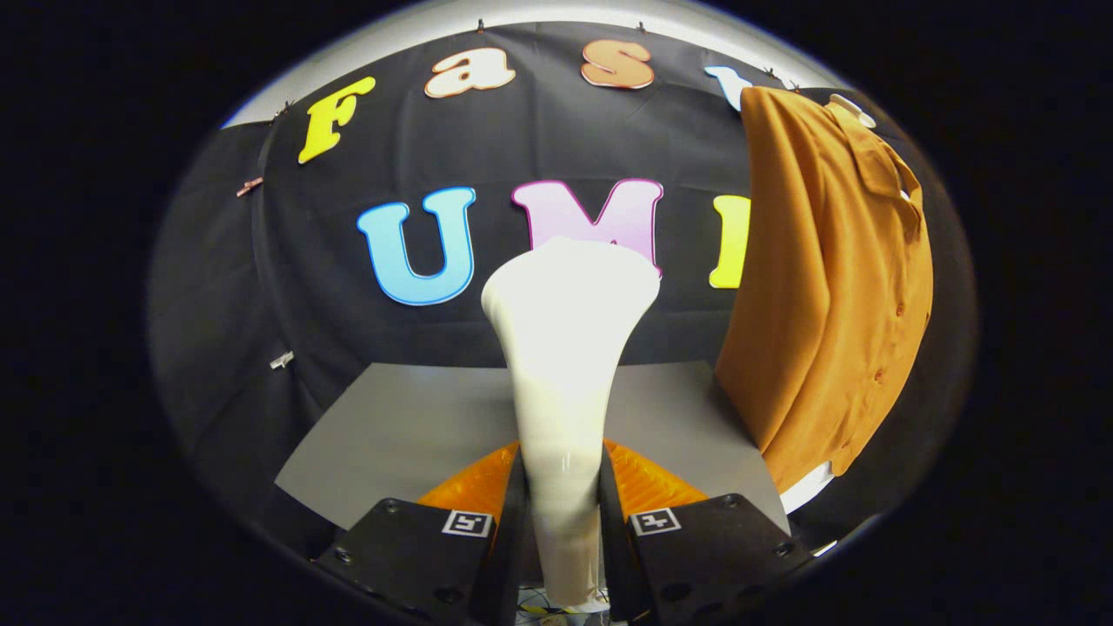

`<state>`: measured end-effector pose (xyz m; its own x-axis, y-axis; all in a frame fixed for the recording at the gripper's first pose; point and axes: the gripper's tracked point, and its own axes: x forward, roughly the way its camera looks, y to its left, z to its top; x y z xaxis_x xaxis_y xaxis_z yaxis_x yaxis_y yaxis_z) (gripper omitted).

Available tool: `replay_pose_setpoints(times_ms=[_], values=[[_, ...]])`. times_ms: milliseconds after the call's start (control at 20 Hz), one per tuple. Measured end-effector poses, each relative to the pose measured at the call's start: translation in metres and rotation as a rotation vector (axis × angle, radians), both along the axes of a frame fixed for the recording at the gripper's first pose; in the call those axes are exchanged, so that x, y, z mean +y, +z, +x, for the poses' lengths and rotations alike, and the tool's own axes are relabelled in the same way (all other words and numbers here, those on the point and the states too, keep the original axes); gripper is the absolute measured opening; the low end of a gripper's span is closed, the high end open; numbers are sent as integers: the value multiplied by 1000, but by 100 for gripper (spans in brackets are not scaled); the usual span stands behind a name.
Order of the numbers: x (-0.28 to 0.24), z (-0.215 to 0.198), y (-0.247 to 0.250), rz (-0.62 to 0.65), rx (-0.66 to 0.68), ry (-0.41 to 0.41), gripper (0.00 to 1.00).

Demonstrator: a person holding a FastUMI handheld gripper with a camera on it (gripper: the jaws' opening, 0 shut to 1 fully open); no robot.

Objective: Iron the clothes twice with a garment steamer, once on the left side and once on the right side.

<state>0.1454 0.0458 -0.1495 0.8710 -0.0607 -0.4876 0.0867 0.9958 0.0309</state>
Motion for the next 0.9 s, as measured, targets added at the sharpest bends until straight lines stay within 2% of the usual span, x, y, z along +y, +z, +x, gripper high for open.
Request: replay_pose_setpoints(times_ms=[550,750,900], values=[[-5,-86,45,4,-112,-59,43],[-30,-112,69,-22,-167,-74,43],[-73,-121,86,-32,-220,-134,43]])
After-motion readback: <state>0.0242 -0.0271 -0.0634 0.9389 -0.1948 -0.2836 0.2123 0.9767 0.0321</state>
